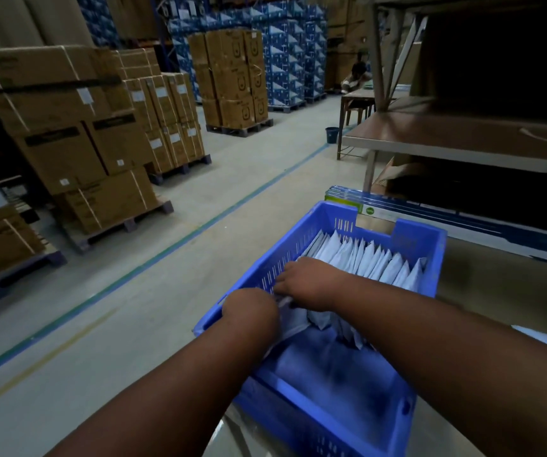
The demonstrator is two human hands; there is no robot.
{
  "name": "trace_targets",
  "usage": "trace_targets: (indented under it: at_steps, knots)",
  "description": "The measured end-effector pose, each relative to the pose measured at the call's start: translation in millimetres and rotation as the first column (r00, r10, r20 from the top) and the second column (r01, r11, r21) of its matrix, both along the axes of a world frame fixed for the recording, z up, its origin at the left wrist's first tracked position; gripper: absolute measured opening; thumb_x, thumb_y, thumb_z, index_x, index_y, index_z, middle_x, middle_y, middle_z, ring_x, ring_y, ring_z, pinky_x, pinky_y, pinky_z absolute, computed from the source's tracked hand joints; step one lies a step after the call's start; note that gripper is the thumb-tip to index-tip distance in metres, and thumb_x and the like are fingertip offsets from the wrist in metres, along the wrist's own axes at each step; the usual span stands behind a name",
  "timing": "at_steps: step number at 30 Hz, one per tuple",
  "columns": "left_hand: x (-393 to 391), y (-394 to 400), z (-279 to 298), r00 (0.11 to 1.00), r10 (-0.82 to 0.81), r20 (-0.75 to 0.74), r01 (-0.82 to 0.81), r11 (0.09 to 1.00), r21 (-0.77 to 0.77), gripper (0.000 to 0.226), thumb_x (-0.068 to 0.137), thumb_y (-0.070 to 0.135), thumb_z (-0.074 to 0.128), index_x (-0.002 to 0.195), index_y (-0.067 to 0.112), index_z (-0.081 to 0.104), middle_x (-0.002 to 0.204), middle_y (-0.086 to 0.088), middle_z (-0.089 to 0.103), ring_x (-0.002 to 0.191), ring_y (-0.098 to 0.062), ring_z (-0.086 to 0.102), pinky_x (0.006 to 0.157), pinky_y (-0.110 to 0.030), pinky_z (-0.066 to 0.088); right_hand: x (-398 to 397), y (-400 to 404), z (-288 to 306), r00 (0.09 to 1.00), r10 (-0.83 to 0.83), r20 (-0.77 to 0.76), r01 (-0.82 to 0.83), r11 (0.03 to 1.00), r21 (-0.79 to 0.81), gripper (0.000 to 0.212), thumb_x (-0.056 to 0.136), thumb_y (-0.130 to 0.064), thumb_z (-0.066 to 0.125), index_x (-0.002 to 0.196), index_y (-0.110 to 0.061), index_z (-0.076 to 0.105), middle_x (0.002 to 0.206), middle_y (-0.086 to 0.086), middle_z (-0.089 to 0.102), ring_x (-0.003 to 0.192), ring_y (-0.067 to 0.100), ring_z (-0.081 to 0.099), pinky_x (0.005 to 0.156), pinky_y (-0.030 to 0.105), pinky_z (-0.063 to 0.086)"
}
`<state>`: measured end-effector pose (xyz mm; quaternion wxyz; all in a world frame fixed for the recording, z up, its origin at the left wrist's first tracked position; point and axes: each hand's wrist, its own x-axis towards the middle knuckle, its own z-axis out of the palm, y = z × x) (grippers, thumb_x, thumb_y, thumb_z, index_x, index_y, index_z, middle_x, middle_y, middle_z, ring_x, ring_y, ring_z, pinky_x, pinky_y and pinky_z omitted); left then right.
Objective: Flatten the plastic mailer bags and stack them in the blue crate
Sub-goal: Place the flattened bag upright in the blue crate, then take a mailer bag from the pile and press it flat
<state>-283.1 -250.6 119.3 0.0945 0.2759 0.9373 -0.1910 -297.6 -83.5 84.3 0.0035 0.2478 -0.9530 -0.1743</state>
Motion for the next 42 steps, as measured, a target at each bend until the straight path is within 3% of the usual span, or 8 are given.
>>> trace_targets:
  at_steps: [9,17,20,23,28,32,37,42]
  knots:
    - [69,79,56,0.982,-0.178,-0.064,0.185,0.975,0.123,0.046,0.082,0.037,0.083,0.124,0.024,0.069,0.125,-0.001,0.068,0.114,-0.026,0.069,0.084,-0.039,0.055,105,61,78,0.971,-0.231,0.06,0.228,0.972,0.061,0.04,0.093,-0.049,0.072,0.13,-0.035,0.067,0.126,0.003,0.067,0.121,0.03,0.058,0.095,0.043,0.047]
    - [191,205,75,0.871,-0.461,-0.171,0.491,0.836,0.247,0.031,0.082,0.045,0.073,0.106,0.024,0.072,0.11,-0.001,0.072,0.101,-0.025,0.071,0.073,-0.031,0.046,279,169,106,0.828,-0.559,0.027,0.56,0.828,-0.033,0.046,0.083,-0.061,0.056,0.111,-0.028,0.068,0.11,0.007,0.071,0.104,0.035,0.068,0.086,0.047,0.059]
    - [238,246,71,0.804,-0.567,-0.178,0.594,0.755,0.278,0.053,0.075,0.061,0.072,0.114,0.026,0.072,0.11,0.0,0.073,0.102,-0.025,0.071,0.076,-0.032,0.049,350,204,101,0.745,-0.665,0.039,0.665,0.738,-0.118,0.057,0.081,-0.068,0.051,0.124,-0.033,0.063,0.125,0.003,0.067,0.122,0.031,0.061,0.094,0.051,0.055]
    - [280,281,52,0.724,-0.677,-0.132,0.679,0.667,0.308,0.085,0.069,0.076,0.072,0.141,0.035,0.052,0.121,0.002,0.07,0.113,-0.026,0.067,0.086,-0.037,0.051,422,232,77,0.581,-0.814,0.026,0.805,0.57,-0.165,0.082,0.088,-0.073,0.059,0.157,-0.036,0.035,0.165,0.004,0.036,0.157,0.031,0.024,0.121,0.055,0.032]
    - [337,319,-9,0.628,-0.772,-0.095,0.762,0.585,0.278,0.124,0.06,0.09,0.064,0.16,0.036,0.015,0.158,-0.003,0.042,0.144,-0.033,0.041,0.115,-0.058,0.033,522,257,6,0.321,-0.933,0.161,0.938,0.289,-0.191,0.102,0.087,-0.083,0.05,0.166,-0.035,0.005,0.175,0.006,0.006,0.161,0.033,-0.004,0.126,0.061,0.013]
    - [356,346,-55,0.633,-0.773,0.037,0.75,0.625,0.216,0.128,0.062,0.087,0.068,0.161,0.036,0.005,0.172,-0.01,0.017,0.156,-0.037,0.02,0.12,-0.064,0.025,573,262,-52,0.22,-0.935,0.279,0.945,0.133,-0.3,0.102,0.086,-0.08,0.052,0.165,-0.035,0.007,0.176,0.006,0.003,0.162,0.033,0.001,0.128,0.054,0.013]
    - [341,372,-106,0.741,-0.67,0.044,0.654,0.734,0.183,0.119,0.074,0.093,0.049,0.165,0.035,-0.002,0.175,-0.01,0.001,0.16,-0.04,0.001,0.122,-0.071,0.014,580,255,-116,0.276,-0.892,0.358,0.898,0.106,-0.427,0.095,0.093,-0.073,0.053,0.167,-0.032,0.011,0.176,0.009,0.0,0.162,0.032,0.0,0.131,0.046,0.013]
    - [311,382,-155,0.828,-0.556,0.067,0.532,0.819,0.217,0.112,0.078,0.093,0.036,0.164,0.032,-0.001,0.174,-0.012,-0.009,0.158,-0.045,-0.003,0.121,-0.068,0.018,550,224,-168,0.239,-0.928,0.285,0.868,0.073,-0.491,0.078,0.1,-0.07,0.028,0.166,-0.028,0.022,0.176,0.013,0.008,0.161,0.037,0.004,0.128,0.06,0.006]
